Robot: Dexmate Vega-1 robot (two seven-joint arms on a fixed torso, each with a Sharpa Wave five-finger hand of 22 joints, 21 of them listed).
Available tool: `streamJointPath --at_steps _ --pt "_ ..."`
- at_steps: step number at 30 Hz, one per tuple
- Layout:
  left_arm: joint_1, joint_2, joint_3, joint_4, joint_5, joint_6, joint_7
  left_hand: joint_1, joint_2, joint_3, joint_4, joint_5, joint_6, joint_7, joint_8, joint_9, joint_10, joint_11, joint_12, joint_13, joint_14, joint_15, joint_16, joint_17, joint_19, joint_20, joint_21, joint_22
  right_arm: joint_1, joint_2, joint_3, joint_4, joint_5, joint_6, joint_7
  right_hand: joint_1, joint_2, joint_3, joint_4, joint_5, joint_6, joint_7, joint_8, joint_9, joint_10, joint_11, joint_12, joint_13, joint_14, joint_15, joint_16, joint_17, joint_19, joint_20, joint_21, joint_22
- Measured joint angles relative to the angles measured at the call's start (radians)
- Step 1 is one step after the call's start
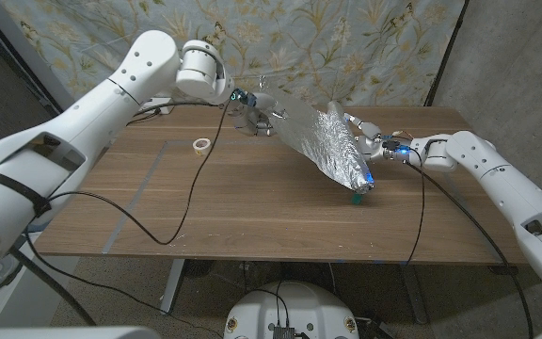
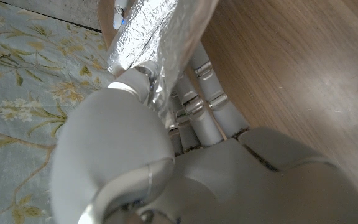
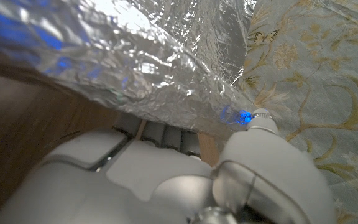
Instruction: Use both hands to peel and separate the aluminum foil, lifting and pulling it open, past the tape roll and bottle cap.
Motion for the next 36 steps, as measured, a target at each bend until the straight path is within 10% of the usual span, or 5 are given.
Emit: streamJointPath --at_steps 36 --pt "0.028 0.069 -0.022 -0.086 -0.042 -0.055 0.022 0.0 0.0 0.0 0.0 0.007 0.002 -0.002 -0.005 0.0 0.0 0.0 -0.001 0.004 0.002 -0.002 0.0 0.004 -0.004 -0.004 0.015 0.0 0.004 -0.008 0.009 0.01 -0.014 0.008 -0.002 -0.004 0.004 -0.008 -0.003 0.008 -0.005 0.005 0.0 -0.005 0.0 0.0 -0.007 0.004 -0.005 0.005 0.0 0.0 0.0 0.0 -0.012 0.0"
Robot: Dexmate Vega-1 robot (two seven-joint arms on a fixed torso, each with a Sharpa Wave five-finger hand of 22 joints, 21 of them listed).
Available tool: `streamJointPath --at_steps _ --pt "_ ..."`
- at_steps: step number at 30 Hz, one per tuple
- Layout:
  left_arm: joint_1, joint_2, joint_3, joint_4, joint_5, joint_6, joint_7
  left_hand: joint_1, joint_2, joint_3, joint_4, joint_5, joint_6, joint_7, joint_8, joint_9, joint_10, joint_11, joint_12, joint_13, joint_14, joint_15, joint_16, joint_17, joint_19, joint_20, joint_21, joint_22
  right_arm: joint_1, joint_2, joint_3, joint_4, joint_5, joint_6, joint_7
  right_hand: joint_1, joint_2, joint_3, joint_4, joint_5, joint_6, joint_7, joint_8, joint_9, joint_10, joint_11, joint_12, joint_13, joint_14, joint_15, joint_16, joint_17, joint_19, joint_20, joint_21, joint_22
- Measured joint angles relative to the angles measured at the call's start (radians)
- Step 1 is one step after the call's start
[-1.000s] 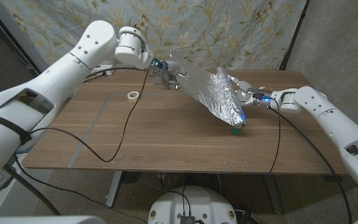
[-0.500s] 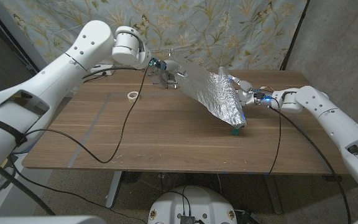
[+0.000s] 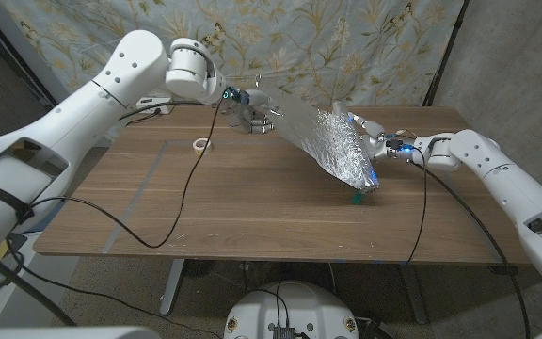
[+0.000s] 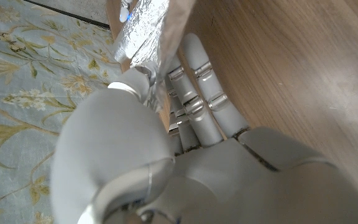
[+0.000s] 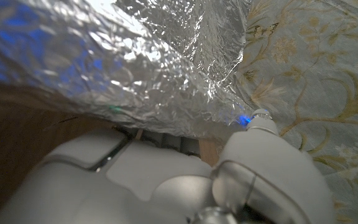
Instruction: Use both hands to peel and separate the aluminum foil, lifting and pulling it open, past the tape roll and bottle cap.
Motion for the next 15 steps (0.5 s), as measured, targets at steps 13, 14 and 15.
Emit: streamJointPath --at_steps 13,14,15 --pt "0.013 0.026 -0.014 -0.028 -0.016 -0.027 -0.001 0.002 -0.002 0.0 0.0 0.0 0.003 0.0 0.0 0.001 0.002 0.001 -0.004 0.0 0.0 0.0 0.0 0.005 0.0 0.0 0.0 0.0 0.004 -0.003 0.004 0.004 -0.005 0.002 -0.003 0.0 0.0 -0.001 0.001 0.0 0.0 0.0 0.0 0.0 0.0 0.0 0.0 0.0 0.0 0.0 0.0 0.005 0.0 0.0 0.0 0.0" --pt "0.019 0.035 -0.02 -0.038 -0.017 -0.03 -0.001 0.005 -0.005 0.0 0.0 0.0 0.003 0.0 0.0 0.002 0.002 0.001 -0.004 0.0 0.0 0.0 0.0 0.005 0.0 0.0 0.001 0.0 0.005 -0.003 0.005 0.004 -0.006 0.003 -0.006 0.0 0.0 -0.003 0.003 0.0 0.0 0.0 0.0 0.0 0.0 0.0 0.0 0.0 0.0 0.0 0.0 0.005 0.0 0.0 0.0 0.0" --pt "0.019 0.035 -0.02 -0.038 -0.019 -0.033 -0.001 0.005 -0.005 0.0 0.0 0.0 0.003 0.0 0.0 0.002 0.002 0.001 -0.004 0.0 0.0 0.0 0.0 0.005 0.0 0.0 0.005 0.0 0.006 -0.003 0.005 0.004 -0.006 0.003 -0.006 0.0 0.0 -0.004 0.004 0.0 0.0 0.0 0.0 0.0 0.0 0.0 0.0 0.0 0.0 0.0 0.0 0.005 0.0 0.0 0.0 0.0"
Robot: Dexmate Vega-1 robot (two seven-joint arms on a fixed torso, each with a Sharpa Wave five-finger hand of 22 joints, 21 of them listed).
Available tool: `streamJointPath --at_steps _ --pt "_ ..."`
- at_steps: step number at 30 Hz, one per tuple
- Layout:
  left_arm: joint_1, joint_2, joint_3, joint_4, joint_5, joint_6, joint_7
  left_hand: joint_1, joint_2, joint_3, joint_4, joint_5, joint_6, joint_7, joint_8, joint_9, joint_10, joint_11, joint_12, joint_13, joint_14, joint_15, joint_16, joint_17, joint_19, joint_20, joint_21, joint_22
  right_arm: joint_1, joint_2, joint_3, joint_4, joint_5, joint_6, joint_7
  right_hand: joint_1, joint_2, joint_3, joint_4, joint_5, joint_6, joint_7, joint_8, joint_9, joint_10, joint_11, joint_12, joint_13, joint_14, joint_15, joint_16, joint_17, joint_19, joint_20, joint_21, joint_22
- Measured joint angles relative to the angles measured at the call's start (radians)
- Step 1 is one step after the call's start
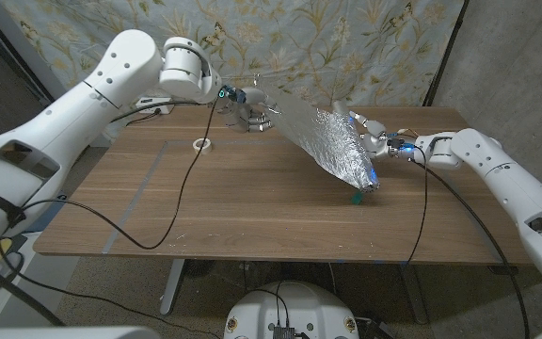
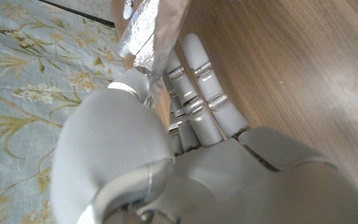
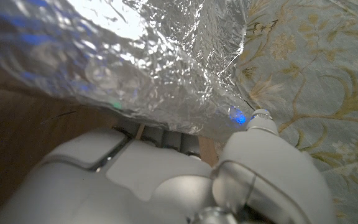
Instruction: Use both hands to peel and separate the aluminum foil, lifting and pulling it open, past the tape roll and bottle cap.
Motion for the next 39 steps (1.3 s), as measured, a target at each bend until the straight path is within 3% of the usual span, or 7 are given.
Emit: streamJointPath --at_steps 20,39 --pt "0.052 0.076 -0.048 -0.068 -0.019 -0.04 -0.015 0.0 0.0 0.0 0.0 0.004 0.005 0.002 0.0 0.0 0.005 -0.002 -0.004 0.003 0.003 -0.003 0.0 0.005 -0.004 -0.003 0.006 -0.003 0.011 -0.003 -0.001 -0.009 -0.011 -0.003 -0.028 0.0 0.0 0.0 0.0 0.006 -0.004 0.004 0.0 0.0 0.0 0.0 0.0 0.0 -0.004 0.004 0.0 0.0 0.0 0.0 -0.006 0.0" --pt "0.085 0.12 -0.078 -0.083 -0.026 -0.053 -0.042 0.0 0.0 0.0 0.0 0.004 0.005 0.002 0.0 0.0 0.005 -0.002 -0.004 0.005 0.003 -0.003 0.0 0.008 -0.003 -0.003 0.009 -0.002 0.033 -0.002 -0.027 -0.009 -0.036 -0.039 -0.055 -0.004 0.004 -0.005 -0.006 0.006 -0.004 0.004 0.0 0.0 -0.007 0.004 0.0 0.003 -0.009 -0.001 0.0 0.0 0.0 0.0 -0.006 0.0"
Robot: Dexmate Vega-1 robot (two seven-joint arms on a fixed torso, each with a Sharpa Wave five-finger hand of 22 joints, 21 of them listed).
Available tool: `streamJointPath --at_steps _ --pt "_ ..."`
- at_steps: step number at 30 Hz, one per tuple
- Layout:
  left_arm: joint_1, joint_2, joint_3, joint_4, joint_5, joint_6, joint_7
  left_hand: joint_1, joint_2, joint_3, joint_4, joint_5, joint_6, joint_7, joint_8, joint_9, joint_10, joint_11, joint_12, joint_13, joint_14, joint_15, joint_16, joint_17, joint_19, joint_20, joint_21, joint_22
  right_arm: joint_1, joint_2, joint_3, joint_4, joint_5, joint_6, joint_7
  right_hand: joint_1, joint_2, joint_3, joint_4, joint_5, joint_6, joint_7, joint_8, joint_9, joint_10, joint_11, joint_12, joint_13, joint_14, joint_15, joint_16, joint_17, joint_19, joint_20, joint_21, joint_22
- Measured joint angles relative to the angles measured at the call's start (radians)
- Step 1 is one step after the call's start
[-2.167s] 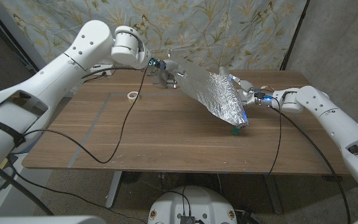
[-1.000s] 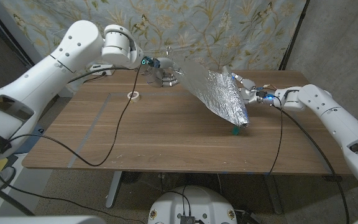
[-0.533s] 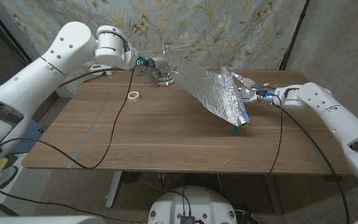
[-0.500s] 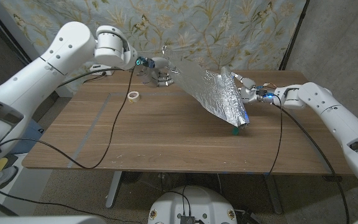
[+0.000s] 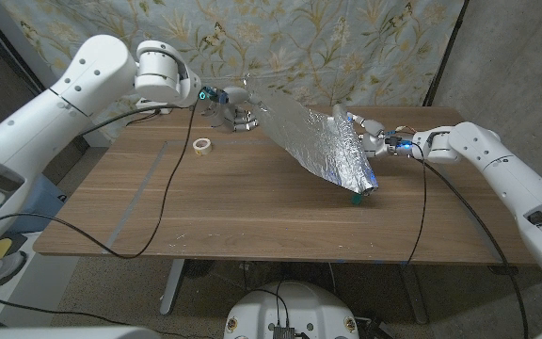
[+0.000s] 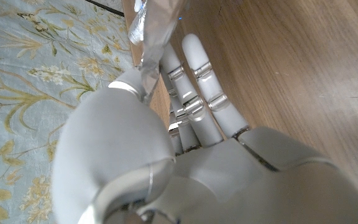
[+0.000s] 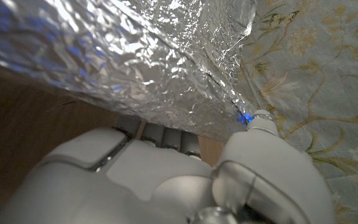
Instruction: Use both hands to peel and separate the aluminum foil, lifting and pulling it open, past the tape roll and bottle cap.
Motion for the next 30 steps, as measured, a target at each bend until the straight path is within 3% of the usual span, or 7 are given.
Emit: streamJointPath --at_steps 30 --pt "0.039 0.007 -0.027 -0.006 0.007 -0.027 -0.04 0.0 0.0 0.0 0.0 0.002 0.004 -0.003 0.0 0.0 0.002 0.002 -0.008 0.002 0.005 -0.005 0.0 0.001 0.0 0.0 0.008 0.0 -0.015 -0.038 -0.013 -0.056 0.001 -0.063 -0.041 0.0 0.0 -0.004 0.004 0.004 -0.003 0.003 0.0 0.0 0.0 0.0 0.0 0.002 0.0 0.0 0.0 0.0 0.006 0.006 -0.002 0.0"
